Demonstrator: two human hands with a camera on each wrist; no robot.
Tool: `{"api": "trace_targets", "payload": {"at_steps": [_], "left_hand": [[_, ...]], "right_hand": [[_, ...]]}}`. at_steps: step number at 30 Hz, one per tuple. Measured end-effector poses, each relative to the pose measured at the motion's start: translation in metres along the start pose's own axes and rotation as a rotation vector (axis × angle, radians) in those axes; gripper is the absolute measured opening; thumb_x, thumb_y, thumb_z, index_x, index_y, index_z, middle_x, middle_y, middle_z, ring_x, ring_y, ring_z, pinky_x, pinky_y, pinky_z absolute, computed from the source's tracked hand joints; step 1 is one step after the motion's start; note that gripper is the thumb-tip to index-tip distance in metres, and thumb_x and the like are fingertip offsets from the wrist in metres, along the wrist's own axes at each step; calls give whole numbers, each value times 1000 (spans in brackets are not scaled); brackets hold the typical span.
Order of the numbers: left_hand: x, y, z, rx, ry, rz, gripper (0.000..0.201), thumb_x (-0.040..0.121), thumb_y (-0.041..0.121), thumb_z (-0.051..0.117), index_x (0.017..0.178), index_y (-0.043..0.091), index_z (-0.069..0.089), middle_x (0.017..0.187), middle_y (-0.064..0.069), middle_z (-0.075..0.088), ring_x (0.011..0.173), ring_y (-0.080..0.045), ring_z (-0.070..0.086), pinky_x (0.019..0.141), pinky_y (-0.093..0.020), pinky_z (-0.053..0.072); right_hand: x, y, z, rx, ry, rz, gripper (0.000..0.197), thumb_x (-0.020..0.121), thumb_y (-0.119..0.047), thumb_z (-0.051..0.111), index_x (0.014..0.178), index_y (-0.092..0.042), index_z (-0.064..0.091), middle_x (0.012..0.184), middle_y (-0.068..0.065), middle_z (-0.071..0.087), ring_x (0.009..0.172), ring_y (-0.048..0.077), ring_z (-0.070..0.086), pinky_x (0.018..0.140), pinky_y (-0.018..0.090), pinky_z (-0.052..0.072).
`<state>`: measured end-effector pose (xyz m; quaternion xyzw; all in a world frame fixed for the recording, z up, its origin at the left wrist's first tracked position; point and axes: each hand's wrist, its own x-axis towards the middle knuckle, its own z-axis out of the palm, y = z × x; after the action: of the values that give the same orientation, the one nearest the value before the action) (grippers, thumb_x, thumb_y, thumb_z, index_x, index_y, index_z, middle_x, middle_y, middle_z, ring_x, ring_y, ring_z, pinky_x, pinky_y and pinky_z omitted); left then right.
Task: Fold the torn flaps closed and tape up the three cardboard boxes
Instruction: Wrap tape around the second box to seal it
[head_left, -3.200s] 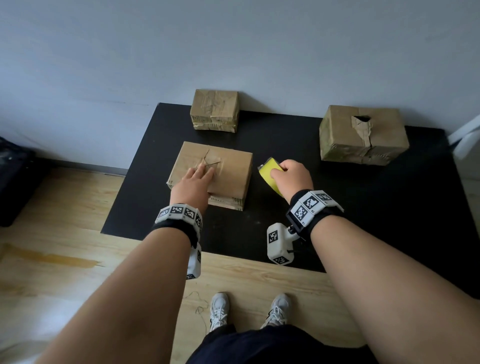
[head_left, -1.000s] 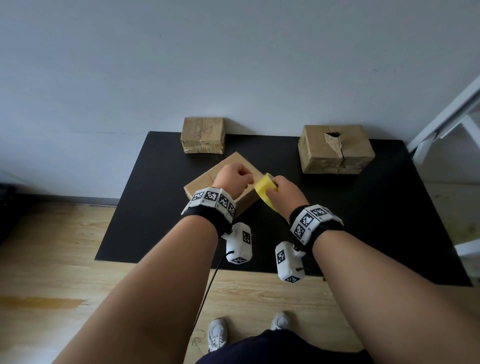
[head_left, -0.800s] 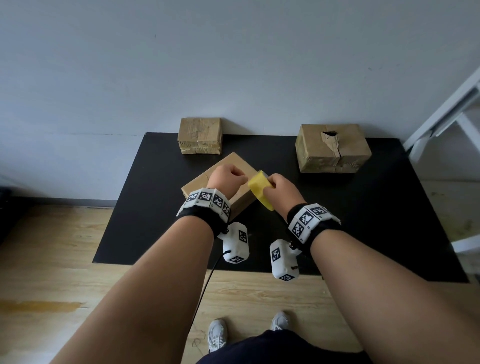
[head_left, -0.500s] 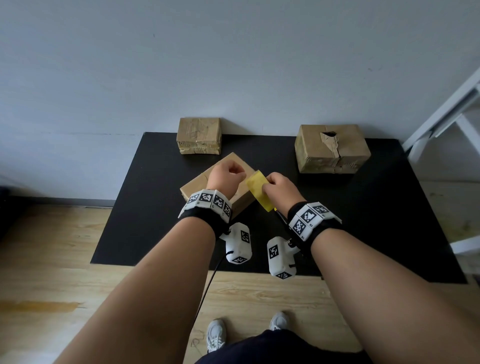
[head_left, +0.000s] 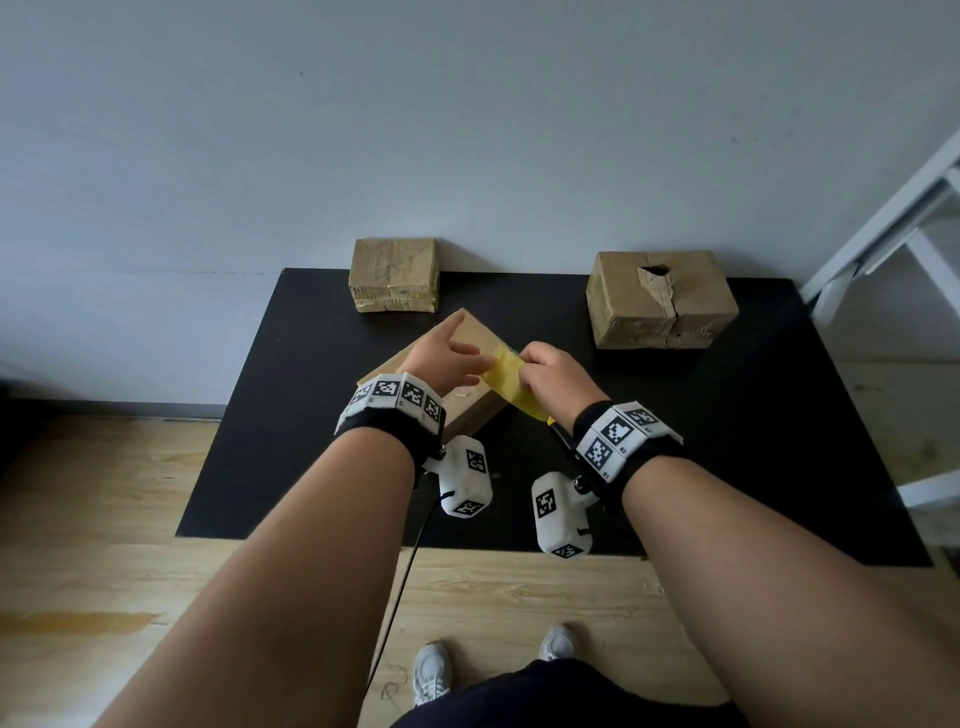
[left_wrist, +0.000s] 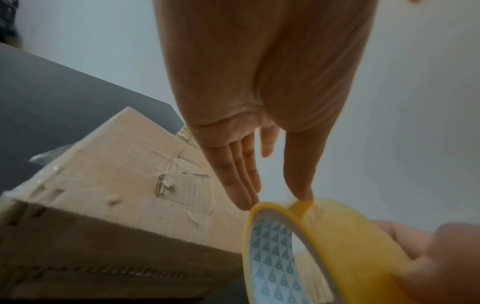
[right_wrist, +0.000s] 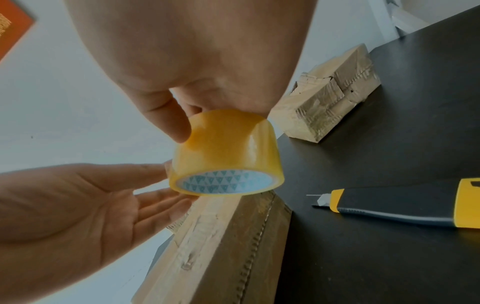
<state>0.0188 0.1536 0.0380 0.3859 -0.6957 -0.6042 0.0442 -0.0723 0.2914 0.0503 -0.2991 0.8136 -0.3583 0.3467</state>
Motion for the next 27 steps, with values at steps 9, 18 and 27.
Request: {"api": "trace_targets", "payload": {"at_steps": [9, 18, 27], "left_hand": [[0, -3, -1, 76, 116, 101, 9, 86, 14, 71, 84, 22, 74, 84, -1, 69, 80, -12, 62, 76, -27, 54], [0, 3, 7, 260, 160, 126, 8, 92, 18, 61, 87, 15, 66, 80, 2, 63, 73, -11, 58, 60, -21, 47], [-2, 10, 13, 384, 126, 196, 8, 94, 12, 55, 87, 14, 59, 82, -1, 62, 79, -17, 60, 76, -30, 51]], "right_hand": [[0, -6, 2, 3, 7, -26, 9, 90, -14, 48, 81, -15, 51, 81, 5, 50, 76, 21, 48, 69, 34, 38], [0, -4, 3, -17, 21, -19, 18, 96, -28, 51, 98, -11, 58, 88, 4, 56, 81, 19, 53, 71, 34, 43], [6, 2, -1, -48, 88, 41, 32, 100, -36, 49, 107, -7, 61, 96, 8, 63, 89, 23, 61, 78, 38, 50]]}}
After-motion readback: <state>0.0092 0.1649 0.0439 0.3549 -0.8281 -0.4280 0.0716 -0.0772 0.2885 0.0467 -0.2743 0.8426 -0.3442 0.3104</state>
